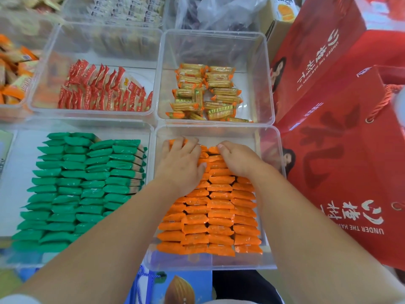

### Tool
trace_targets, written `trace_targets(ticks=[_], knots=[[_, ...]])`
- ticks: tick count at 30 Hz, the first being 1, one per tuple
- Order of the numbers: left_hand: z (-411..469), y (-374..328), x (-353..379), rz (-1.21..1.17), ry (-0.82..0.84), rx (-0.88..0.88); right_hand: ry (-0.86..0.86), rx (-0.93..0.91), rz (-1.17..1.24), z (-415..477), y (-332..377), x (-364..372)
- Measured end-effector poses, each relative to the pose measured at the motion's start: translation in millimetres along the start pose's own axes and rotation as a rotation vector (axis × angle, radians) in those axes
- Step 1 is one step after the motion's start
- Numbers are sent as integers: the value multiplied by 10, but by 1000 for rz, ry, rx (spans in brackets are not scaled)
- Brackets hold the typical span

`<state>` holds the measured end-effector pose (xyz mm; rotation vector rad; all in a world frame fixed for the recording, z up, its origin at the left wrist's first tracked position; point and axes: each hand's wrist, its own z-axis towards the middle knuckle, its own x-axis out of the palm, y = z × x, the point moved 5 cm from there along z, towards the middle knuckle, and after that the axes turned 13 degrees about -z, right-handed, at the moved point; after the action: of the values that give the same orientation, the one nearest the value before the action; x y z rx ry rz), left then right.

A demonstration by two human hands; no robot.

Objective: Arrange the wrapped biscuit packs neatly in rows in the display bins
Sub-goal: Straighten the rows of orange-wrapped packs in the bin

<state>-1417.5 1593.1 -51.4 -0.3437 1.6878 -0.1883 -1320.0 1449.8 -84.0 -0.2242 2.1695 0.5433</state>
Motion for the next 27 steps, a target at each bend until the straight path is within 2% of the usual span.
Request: trace_targets(ticks=[2, 6, 9, 13, 17, 21, 24, 27], knots=[[2, -13, 13, -40, -16, 24, -49, 23, 5, 11, -39, -21], [58, 4, 35, -65, 26, -27, -164, 257, 148, -49, -249, -30], [147, 12, 46, -16, 86, -51, -103, 300, 251, -56, -272, 42], [200, 23, 61, -9, 117, -55, -16, 304, 527, -64, -282, 78], [225, 16, 100, -32, 137, -58, 39, 206, 495, -15, -242, 73], [218, 18, 82, -19, 103, -37, 57, 196, 470, 4, -236, 53], [169, 61, 31, -16, 17, -60, 10, 209, 407, -9, -252, 77], [131, 97, 42, -33, 36, -83, -81, 307, 402, -66, -286, 107]])
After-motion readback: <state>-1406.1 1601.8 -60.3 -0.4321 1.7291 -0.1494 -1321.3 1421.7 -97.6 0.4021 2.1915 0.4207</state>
